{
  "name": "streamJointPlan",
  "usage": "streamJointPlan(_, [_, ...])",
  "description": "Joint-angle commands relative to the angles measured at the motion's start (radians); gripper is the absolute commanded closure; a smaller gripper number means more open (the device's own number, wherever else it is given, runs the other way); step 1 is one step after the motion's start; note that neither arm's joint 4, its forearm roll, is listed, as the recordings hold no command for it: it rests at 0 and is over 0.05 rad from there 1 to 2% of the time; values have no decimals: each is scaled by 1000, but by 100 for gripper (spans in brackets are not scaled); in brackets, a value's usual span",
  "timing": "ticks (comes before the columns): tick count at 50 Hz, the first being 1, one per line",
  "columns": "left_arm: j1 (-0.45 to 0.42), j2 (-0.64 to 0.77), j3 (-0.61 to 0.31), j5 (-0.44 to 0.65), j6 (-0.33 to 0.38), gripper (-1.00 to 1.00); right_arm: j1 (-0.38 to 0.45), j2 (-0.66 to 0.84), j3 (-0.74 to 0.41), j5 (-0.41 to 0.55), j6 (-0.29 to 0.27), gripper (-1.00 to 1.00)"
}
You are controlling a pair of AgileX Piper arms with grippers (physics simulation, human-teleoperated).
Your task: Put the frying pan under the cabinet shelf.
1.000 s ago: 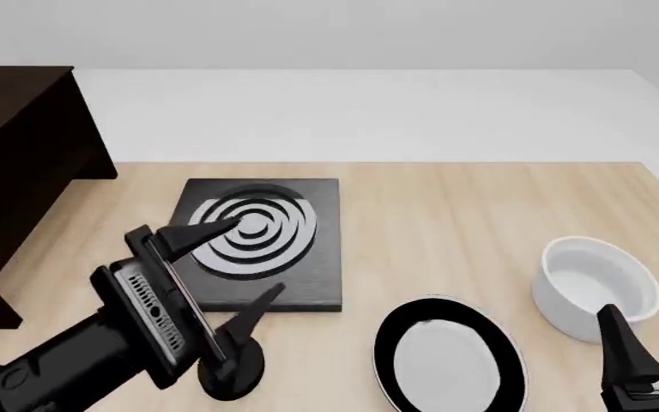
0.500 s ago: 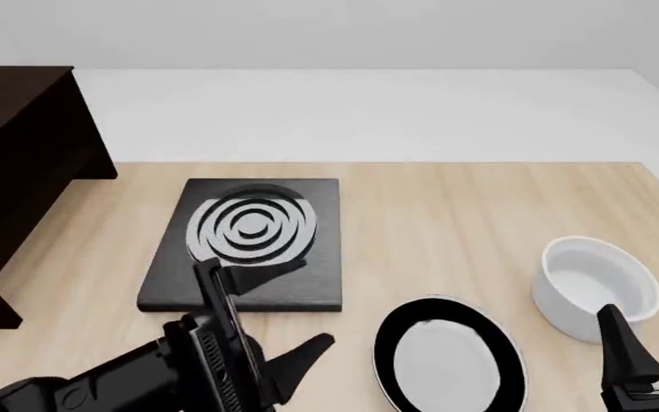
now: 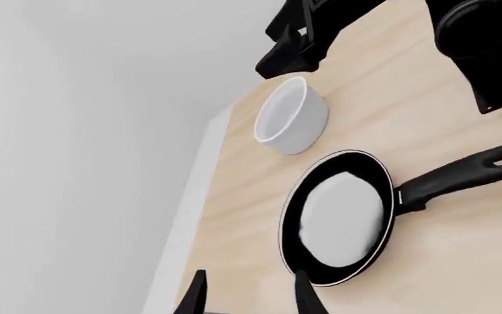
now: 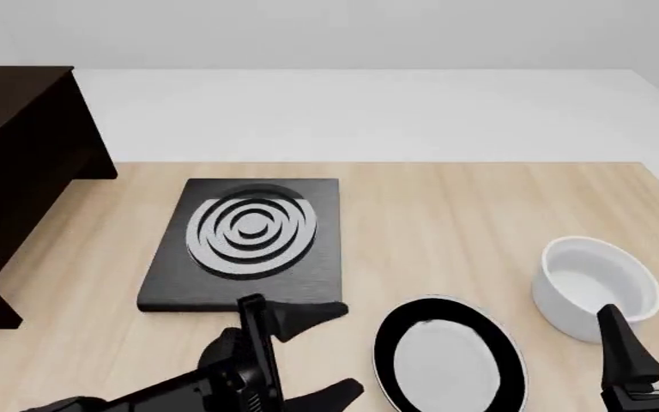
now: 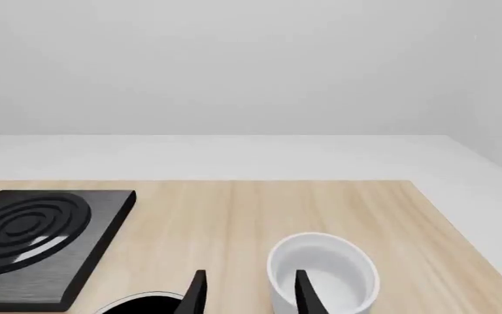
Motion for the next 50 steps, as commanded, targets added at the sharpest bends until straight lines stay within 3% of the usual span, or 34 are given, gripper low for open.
streamJointPlan(1, [-50, 49, 6, -28, 30, -100, 0, 0, 0, 0, 0, -100])
streamJointPlan(50, [-189, 230, -36, -92, 59, -100, 0, 0, 0, 0, 0, -100])
